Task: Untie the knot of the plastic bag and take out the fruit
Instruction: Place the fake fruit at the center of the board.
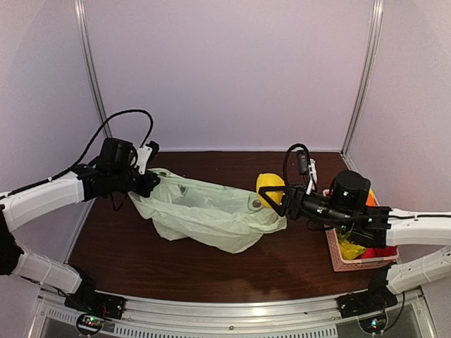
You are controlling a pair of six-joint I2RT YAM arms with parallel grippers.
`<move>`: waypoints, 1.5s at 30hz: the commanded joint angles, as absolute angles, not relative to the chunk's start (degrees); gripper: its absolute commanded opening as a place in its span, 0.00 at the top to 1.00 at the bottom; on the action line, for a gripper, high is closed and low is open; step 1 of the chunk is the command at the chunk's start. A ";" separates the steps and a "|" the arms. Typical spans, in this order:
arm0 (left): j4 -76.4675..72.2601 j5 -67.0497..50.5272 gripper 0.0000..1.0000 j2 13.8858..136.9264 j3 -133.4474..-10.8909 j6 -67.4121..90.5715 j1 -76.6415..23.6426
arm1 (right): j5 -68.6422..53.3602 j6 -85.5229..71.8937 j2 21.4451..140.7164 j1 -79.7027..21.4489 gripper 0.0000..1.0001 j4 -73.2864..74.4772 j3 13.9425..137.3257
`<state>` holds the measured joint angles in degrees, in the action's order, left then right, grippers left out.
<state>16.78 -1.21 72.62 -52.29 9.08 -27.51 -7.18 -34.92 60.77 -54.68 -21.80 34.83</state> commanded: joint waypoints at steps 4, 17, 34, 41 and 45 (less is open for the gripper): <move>17.98 1.88 1.00 74.07 -54.22 9.58 -26.39 | -1.98 -35.44 55.03 -52.20 0.36 -14.95 34.00; 13.76 -13.23 1.00 75.05 -52.42 7.38 -30.52 | 0.90 -27.57 72.94 -57.07 0.37 -3.41 38.57; 15.84 -11.35 1.00 77.75 -53.70 8.17 -31.73 | 5.93 -27.44 88.43 -60.81 0.08 -2.35 44.38; 15.87 -11.67 1.00 78.05 -53.79 8.21 -31.82 | 8.06 -25.27 82.45 -61.07 0.01 2.88 45.66; 15.96 -11.81 1.00 78.27 -53.88 8.25 -31.82 | 8.69 -24.49 81.83 -61.22 0.01 5.36 46.57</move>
